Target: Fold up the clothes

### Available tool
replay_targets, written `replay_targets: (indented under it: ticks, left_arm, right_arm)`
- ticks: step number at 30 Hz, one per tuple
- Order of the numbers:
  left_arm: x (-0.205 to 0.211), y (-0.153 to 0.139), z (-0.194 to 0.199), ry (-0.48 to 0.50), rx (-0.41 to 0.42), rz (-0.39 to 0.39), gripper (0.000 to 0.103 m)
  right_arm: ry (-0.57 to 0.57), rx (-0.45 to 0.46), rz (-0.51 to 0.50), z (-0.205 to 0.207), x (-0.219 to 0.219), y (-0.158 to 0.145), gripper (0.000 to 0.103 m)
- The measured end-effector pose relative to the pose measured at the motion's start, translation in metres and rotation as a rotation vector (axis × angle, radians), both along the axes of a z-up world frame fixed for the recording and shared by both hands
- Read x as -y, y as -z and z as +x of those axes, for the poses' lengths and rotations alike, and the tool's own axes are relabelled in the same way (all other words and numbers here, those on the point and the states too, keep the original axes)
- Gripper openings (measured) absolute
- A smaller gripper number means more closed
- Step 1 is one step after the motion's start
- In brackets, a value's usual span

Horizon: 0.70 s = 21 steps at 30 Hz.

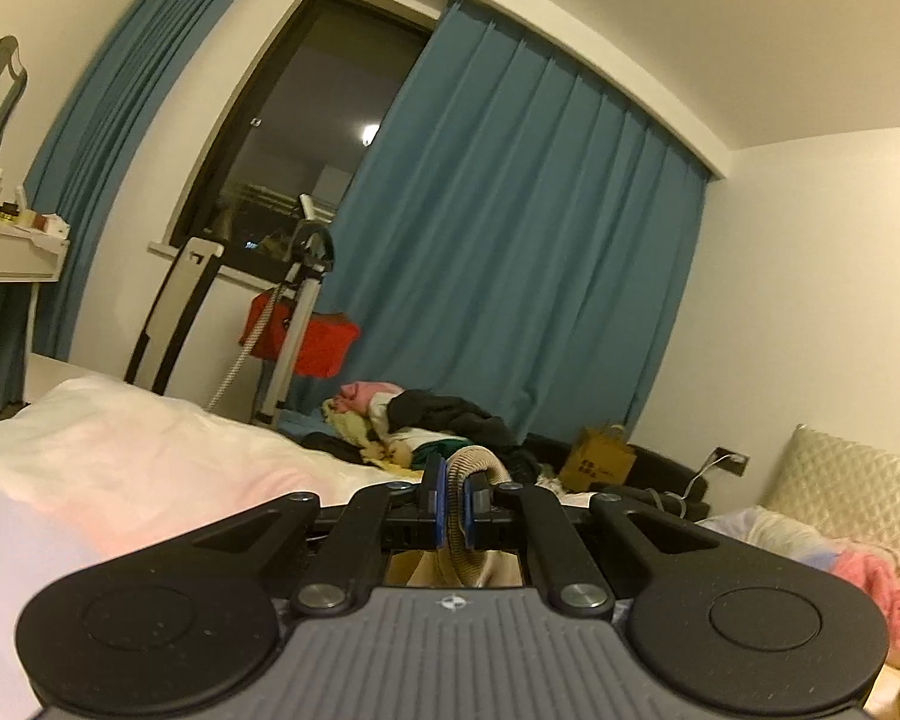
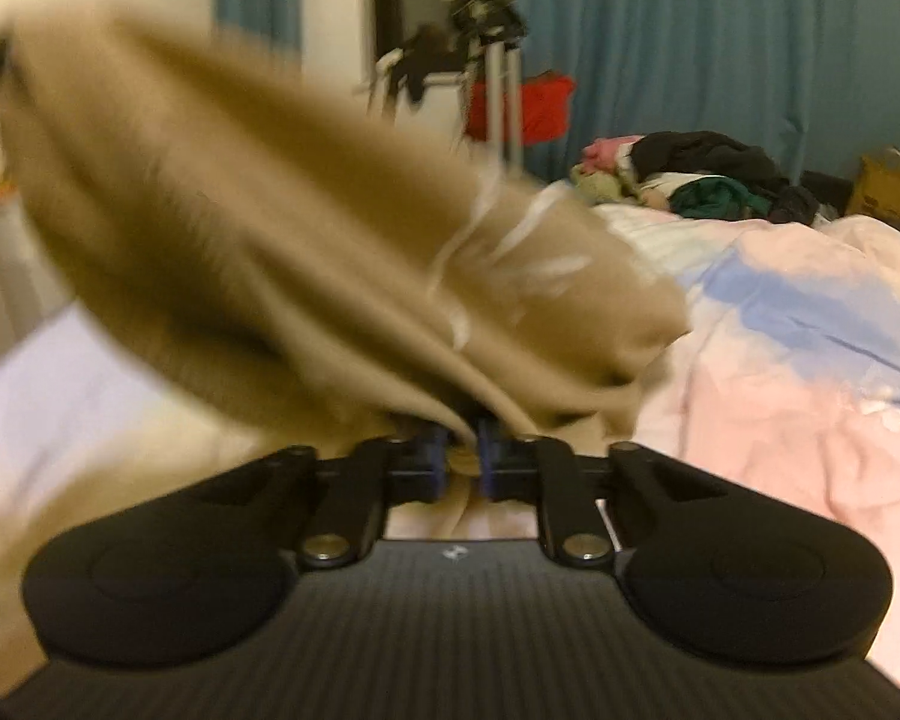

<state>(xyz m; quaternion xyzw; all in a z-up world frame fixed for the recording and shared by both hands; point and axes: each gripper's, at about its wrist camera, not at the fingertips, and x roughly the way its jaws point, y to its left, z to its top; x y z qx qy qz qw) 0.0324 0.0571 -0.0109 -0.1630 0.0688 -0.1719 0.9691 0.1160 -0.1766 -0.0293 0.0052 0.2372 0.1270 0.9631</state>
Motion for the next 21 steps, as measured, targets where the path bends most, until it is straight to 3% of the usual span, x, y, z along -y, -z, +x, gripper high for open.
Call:
replay_targets:
  ticks: [7,12,13,15,17,21]
  left_arm:
    - [0.016,0.023,0.017,0.053,-0.140,0.060,0.006]
    - [0.046,0.046,0.022,0.104,-0.218,0.118,0.006]
    - [0.050,0.049,0.021,0.104,-0.212,0.133,0.006]
    - [0.054,0.049,0.031,0.093,-0.211,0.144,0.006]
    - [0.055,0.050,0.032,0.085,-0.215,0.138,0.006]
    - [0.058,0.045,0.043,0.079,-0.216,0.136,0.006]
  right_arm:
    - [0.202,-0.004,0.064,0.003,0.060,-0.021,0.008]
    - [0.311,-0.117,0.092,0.006,0.087,-0.010,0.013]
    - [0.299,-0.112,0.084,0.001,0.085,-0.012,0.019]
    - [0.273,-0.101,0.068,-0.009,0.080,-0.017,0.045]
    - [0.248,-0.091,0.051,-0.019,0.074,-0.022,0.059]
    - [0.198,-0.069,0.019,-0.039,0.064,-0.031,0.063]
